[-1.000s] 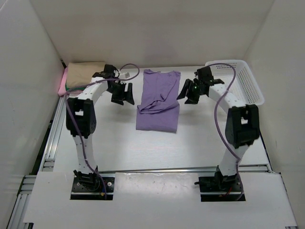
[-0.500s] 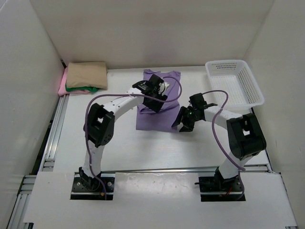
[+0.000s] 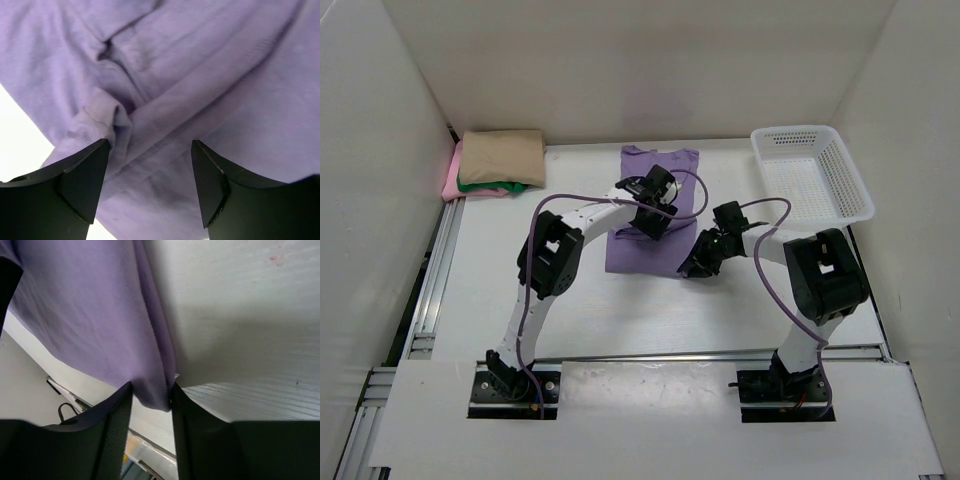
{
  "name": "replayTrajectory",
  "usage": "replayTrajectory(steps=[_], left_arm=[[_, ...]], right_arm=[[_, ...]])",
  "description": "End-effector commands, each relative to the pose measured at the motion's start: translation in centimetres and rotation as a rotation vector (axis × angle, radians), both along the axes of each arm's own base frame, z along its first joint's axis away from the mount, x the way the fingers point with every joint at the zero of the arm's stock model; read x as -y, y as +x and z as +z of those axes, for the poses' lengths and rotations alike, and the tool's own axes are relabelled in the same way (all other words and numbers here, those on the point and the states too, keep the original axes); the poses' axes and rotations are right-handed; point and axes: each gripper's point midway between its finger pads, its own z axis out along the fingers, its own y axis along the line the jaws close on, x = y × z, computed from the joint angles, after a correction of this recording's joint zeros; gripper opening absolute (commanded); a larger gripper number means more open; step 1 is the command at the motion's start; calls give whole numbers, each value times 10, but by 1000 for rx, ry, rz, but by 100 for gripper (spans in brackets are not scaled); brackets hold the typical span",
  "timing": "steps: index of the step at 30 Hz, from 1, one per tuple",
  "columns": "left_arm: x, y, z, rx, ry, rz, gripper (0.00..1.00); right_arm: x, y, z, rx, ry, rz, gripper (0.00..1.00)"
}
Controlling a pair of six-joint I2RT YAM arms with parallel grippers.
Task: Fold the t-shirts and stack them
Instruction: Fold the folded rectangular tshirt in 1/3 of the way
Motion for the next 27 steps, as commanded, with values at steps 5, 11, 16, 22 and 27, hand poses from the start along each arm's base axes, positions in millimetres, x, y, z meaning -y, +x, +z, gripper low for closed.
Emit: replayTrajectory(steps=[5,11,16,22,27], left_arm=[[30,-5,68,103,-111,-54,79],[33,-11,50,97,-51,-57,81],[25,15,27,161,59,15,80],[23,32,36,227,88,58,77],[15,30,23,222,128,68,77]], right_arm=[[6,-8,-17,-72,-9,-31,11],[6,-11,-19,-93,-7,-27,7],[5,-13,-15,-89,-2,-7,2],[8,-15,-9,-75,9,-4,1],[14,-22,-11,-79,5,-6,0]])
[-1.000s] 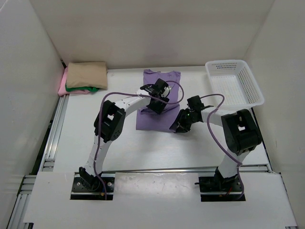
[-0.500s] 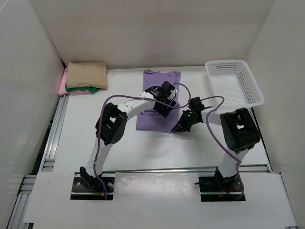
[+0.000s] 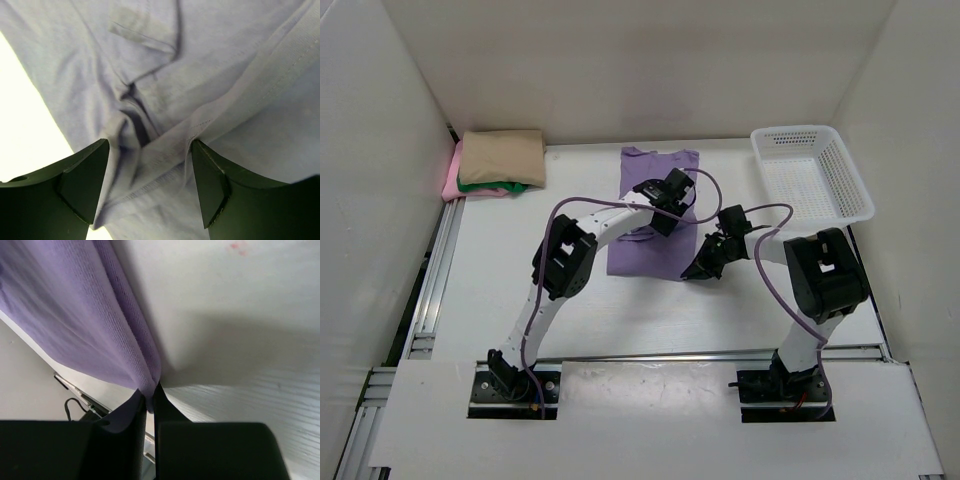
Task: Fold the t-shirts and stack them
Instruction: Fold the folded rectangular tshirt in 1/3 of the way, then grab one side of the 2/3 rectangular tshirt with both arms
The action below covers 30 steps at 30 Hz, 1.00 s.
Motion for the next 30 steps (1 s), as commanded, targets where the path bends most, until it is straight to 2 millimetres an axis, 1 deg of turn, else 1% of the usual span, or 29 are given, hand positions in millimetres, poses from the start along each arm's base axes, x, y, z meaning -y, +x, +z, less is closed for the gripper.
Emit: replayTrajectory(steps=[1,2,3,5,6,7,8,9,10,11,12,13,14,15,16,17,18,19,20,21,22,23,24,25,26,27,28,29,30], left_arm=[[-4,12,16,73,18,38,77],[-8,18,14,98,48,61,77],[-9,33,25,143,33,89,77],[-23,56,34,201,54,156,77],[-28,64,28,209,68,176,77],[-34,79,40,243,51,209,77],[-38,85,41,256,53,226,77],[-39,94,49,284,37,244,77],[-48,98,50,289,45,262,77],[-47,99,54,296,39,263,77],[-52,102,65,310,26,276,80],[-57,102,70,306,16,279,86],[-57,100,75,303,2,271,89],[-53,94,98,308,-51,247,93],[-56,85,95,281,-48,233,96],[-60,83,103,280,-64,233,100],[-59,78,123,290,-107,215,100],[-65,77,132,299,-114,224,100],[-69,69,130,276,-108,215,100],[-76,66,134,269,-111,219,100],[-73,54,151,252,-156,183,100],[-90,36,139,147,-133,172,100],[-79,14,132,21,-211,91,100],[-83,-4,138,-46,-249,62,100],[-99,-26,112,-173,-252,67,100],[-105,-52,98,-287,-269,54,100],[-96,-81,95,-396,-358,3,96],[-98,-101,80,-467,-362,-1,94],[-108,-128,48,-562,-337,15,94]], right_arm=[[10,-15,-3,-27,-27,13,0],[10,-16,-1,-22,-28,20,0],[10,-16,-1,-22,-28,20,0],[11,-20,-3,-30,-31,20,0],[11,-19,-1,-17,-29,27,0],[12,-21,-1,-25,-32,28,0],[13,-24,-3,-34,-35,28,0],[12,-25,-2,-37,-26,31,0],[12,-25,-2,-37,-26,32,0],[12,-25,-2,-37,-26,32,0],[12,-25,-3,-32,-27,39,0],[12,-23,2,-26,-25,39,0],[13,-25,1,-29,-30,49,0],[13,-26,1,-21,-31,60,3],[15,-29,0,-30,-37,67,9],[14,-25,2,-10,-35,80,10],[15,-26,1,-17,-47,77,12],[16,-28,1,-26,-50,77,19],[19,-26,1,-21,-51,75,22],[18,-23,3,-12,-48,75,27],[18,-23,3,-12,-48,75,40],[18,-23,3,-12,-48,75,45],[18,-24,6,-5,-49,84,48],[19,-25,10,8,-48,91,50],[18,-24,12,17,-45,91,51],[21,-25,11,26,-59,94,51],[22,-24,13,39,-66,90,51],[23,-27,10,29,-69,90,51],[23,-27,10,28,-69,90,51]])
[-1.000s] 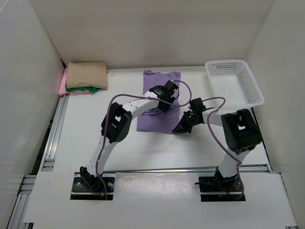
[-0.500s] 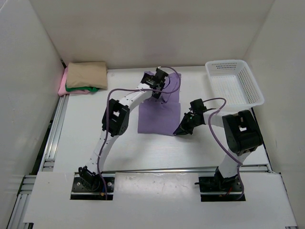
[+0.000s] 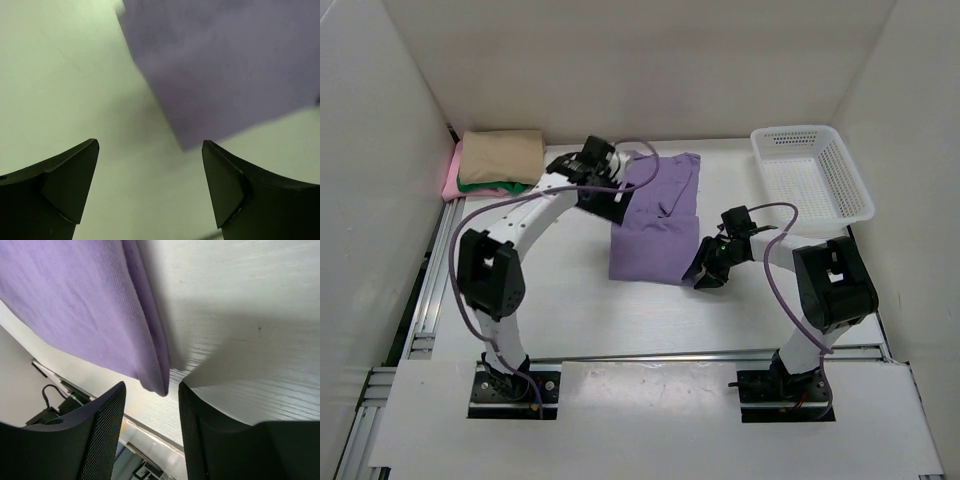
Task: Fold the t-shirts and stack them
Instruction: Grab one side of the 2/3 rectangular tshirt with both arms
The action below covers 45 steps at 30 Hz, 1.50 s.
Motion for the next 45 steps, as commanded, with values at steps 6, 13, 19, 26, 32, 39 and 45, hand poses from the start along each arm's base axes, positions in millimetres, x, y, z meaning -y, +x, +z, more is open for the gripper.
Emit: replayTrajectory(steps=[6,13,19,26,32,39,45], left_arm=[[3,-120,-92,-503,-163,-126,93],[11,-113,-111,-540,-214,-131,92],[10,-102,-118,-535,-248,-117,84],[18,-103,-135,-587,-267,-125,41],[9,-108,-131,-550,-183,-116,10],[-42,-150,-110,-533,48,-62,10],[-87,-222,-73,-607,308,-106,10]], right_arm=[[8,2,-5,12,-45,-3,50],[8,4,-14,-8,-79,-19,36],[7,2,-16,-26,-73,-23,42],[8,6,-20,-35,-89,-27,15],[3,12,-2,5,-56,-14,0],[14,-28,32,75,-100,100,0],[22,-95,68,108,-106,192,0]])
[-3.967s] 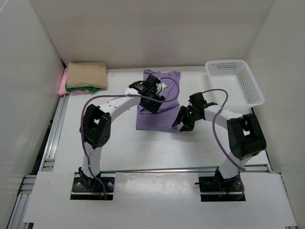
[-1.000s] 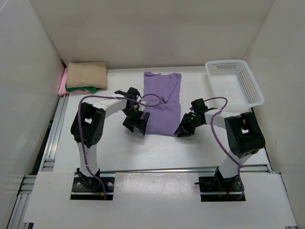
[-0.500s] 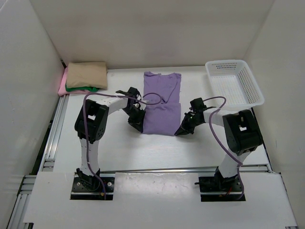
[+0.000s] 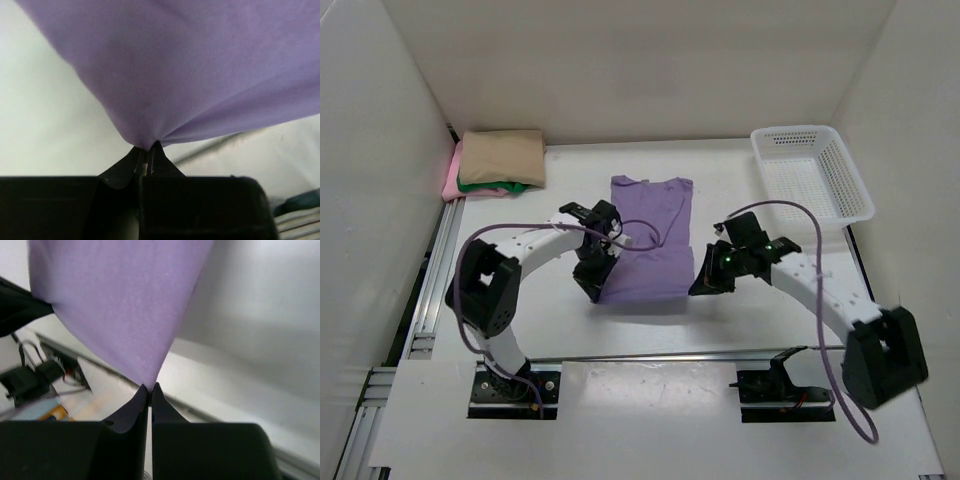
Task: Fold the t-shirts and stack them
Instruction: Grab one side of the 2/3 rectangular tshirt with both arms, then fold the long partially folded tshirt into a neat square
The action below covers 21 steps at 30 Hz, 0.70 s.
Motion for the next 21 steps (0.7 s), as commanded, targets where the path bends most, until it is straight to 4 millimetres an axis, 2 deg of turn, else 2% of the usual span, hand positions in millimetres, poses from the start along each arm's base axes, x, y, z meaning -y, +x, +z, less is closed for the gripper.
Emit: replayTrajectory(steps=[1,3,4,6,9,11,12,14,16,17,19,21], left_arm=[[-55,-50,33,-32,240,-84,10],[-67,-69,52,-46,278,-116,10],[-68,-74,57,-34,290,-142,10],[-76,-67,72,92,312,-166,10],[-77,-64,88,210,303,-192,10],[-70,-56,101,264,273,-189,10],[-64,-56,108,279,236,-184,10],[-46,-46,128,319,153,-174,10],[-29,-42,136,313,93,-175,10],[-22,-34,148,338,58,-162,10],[-11,-30,151,307,10,-149,10],[-10,-16,156,294,-24,-92,10]], right_arm=[[24,-51,12,-33,-67,32,0],[29,-73,17,-72,-70,20,0],[27,-83,28,-39,-44,37,0],[28,-97,36,-54,-36,16,0],[31,-118,49,-52,-14,-2,0],[31,-122,59,-57,4,-20,0],[32,-120,60,-49,-6,-28,0],[32,-110,77,5,0,-59,0],[30,-103,86,11,-18,-55,0],[29,-94,101,54,-10,-51,0],[30,-84,100,35,-55,-60,0],[34,-67,96,32,-89,-86,0]])
